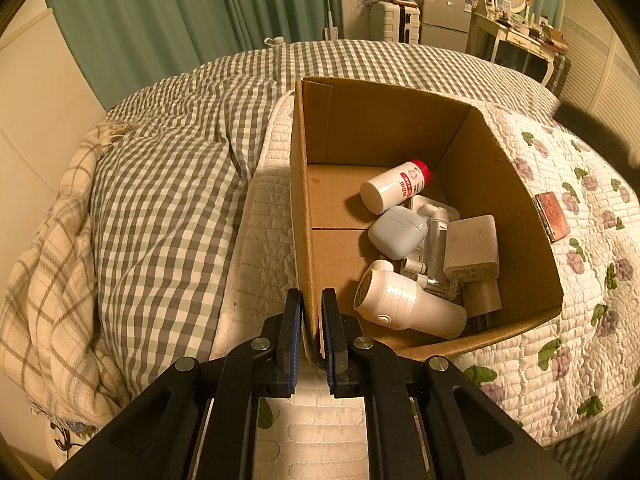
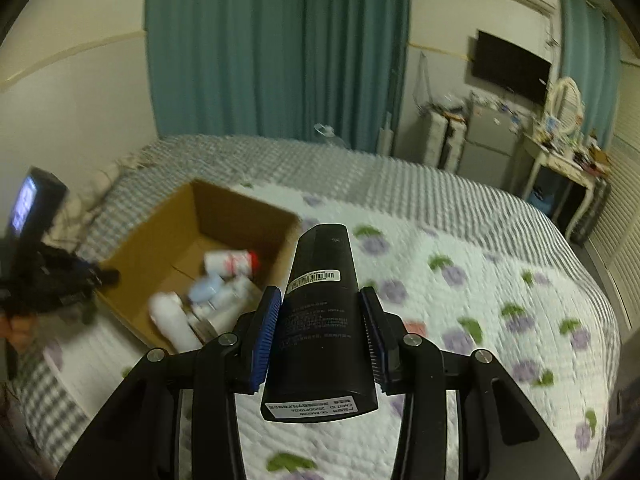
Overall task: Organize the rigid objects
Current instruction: 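Carry the black bottle into the box and open the right gripper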
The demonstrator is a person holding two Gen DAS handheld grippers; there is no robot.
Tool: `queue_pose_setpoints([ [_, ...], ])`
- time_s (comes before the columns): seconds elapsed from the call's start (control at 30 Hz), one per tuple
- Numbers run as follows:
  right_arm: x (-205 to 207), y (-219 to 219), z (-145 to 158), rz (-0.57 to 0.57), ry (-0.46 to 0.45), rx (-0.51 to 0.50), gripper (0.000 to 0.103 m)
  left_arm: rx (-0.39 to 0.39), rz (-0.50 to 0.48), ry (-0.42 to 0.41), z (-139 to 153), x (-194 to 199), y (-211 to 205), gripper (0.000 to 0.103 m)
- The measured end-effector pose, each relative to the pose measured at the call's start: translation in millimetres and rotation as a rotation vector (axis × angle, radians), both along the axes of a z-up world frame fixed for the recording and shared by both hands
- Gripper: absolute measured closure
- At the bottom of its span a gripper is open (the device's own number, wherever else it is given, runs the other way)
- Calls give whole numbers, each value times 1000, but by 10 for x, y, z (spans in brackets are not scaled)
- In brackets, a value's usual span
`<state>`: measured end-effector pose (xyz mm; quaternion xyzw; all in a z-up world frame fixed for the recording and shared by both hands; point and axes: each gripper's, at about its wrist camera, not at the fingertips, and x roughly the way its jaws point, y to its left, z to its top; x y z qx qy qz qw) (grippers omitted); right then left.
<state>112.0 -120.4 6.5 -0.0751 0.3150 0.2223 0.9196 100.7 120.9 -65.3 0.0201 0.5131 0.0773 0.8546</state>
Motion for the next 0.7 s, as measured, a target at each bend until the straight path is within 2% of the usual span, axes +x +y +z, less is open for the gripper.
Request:
queue_pose_setpoints([
  [0.13,57,350,119,73,-27,27,63,0,0,0,1,0,0,94],
  [0.27,123,665,87,134,-21,46,63,-2,0,0,0,-1,1,94],
  [0.47,271,1097,-187,189,19,48,63,-8,-5,-1,0,8,-11,94],
  [0.7,422,1388,-473,201,44,15,63,-17,-8,-4,11,1,-11,93],
])
